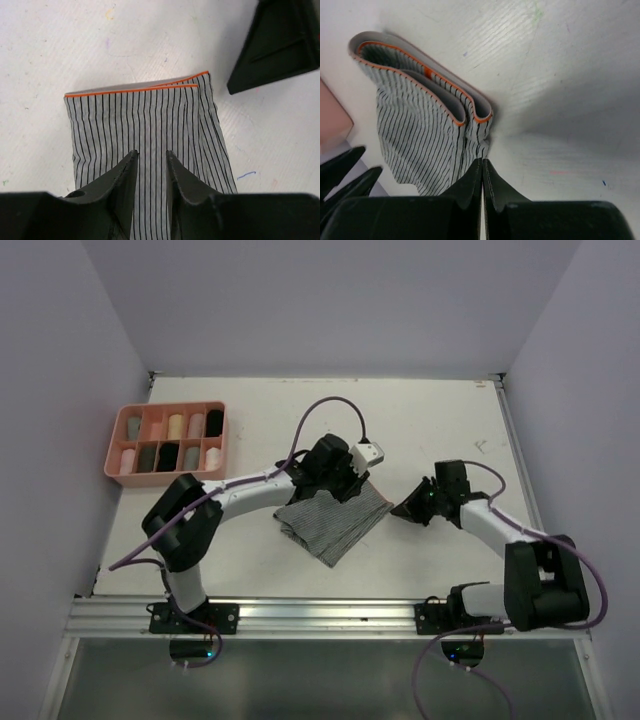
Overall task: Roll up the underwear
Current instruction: Fold the underwear
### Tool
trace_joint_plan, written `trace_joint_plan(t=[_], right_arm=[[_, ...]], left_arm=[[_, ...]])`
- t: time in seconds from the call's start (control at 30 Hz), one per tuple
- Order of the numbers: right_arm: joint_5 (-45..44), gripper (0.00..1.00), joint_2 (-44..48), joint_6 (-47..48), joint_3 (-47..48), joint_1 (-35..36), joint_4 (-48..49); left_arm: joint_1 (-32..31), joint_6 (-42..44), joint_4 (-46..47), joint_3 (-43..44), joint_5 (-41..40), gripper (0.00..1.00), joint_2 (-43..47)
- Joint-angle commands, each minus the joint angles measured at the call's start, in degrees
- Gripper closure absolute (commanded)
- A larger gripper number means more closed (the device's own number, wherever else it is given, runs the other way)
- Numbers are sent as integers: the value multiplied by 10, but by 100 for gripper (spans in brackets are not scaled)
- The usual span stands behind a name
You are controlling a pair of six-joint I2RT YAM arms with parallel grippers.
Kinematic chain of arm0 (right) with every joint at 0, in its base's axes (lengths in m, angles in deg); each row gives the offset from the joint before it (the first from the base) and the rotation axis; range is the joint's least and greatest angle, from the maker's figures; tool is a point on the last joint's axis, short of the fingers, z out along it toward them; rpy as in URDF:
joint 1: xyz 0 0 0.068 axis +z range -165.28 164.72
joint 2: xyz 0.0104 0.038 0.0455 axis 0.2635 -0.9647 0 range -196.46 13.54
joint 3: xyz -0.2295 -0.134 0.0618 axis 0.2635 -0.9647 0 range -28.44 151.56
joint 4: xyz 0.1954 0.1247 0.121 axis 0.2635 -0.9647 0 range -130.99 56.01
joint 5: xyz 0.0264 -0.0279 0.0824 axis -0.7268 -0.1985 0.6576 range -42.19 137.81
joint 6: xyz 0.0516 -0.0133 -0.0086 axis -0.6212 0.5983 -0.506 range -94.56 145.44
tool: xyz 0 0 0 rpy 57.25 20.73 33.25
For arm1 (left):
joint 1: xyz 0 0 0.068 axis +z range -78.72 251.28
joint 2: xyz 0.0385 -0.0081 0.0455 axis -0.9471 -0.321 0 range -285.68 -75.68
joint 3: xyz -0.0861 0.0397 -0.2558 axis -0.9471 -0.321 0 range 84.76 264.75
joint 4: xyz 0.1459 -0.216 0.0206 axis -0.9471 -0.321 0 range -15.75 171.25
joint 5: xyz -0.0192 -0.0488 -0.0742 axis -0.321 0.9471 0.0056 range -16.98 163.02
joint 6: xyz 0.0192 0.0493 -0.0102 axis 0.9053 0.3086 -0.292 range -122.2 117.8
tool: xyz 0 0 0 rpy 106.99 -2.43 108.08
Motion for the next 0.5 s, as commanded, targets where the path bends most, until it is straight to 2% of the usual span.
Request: trace_joint_plan(t=[0.0,0.17,0.47], right_arm=[[-20,94,101,-48,-48,0,29],[-23,94,142,-128,-99,3,105],[-25,99,44,-175,-135,5,273]], left_arm=[[-9,-32,27,45,-1,67,-38],[-17,-32,28,66,-1,64,-65],[-22,-32,27,71,0,60,-78]])
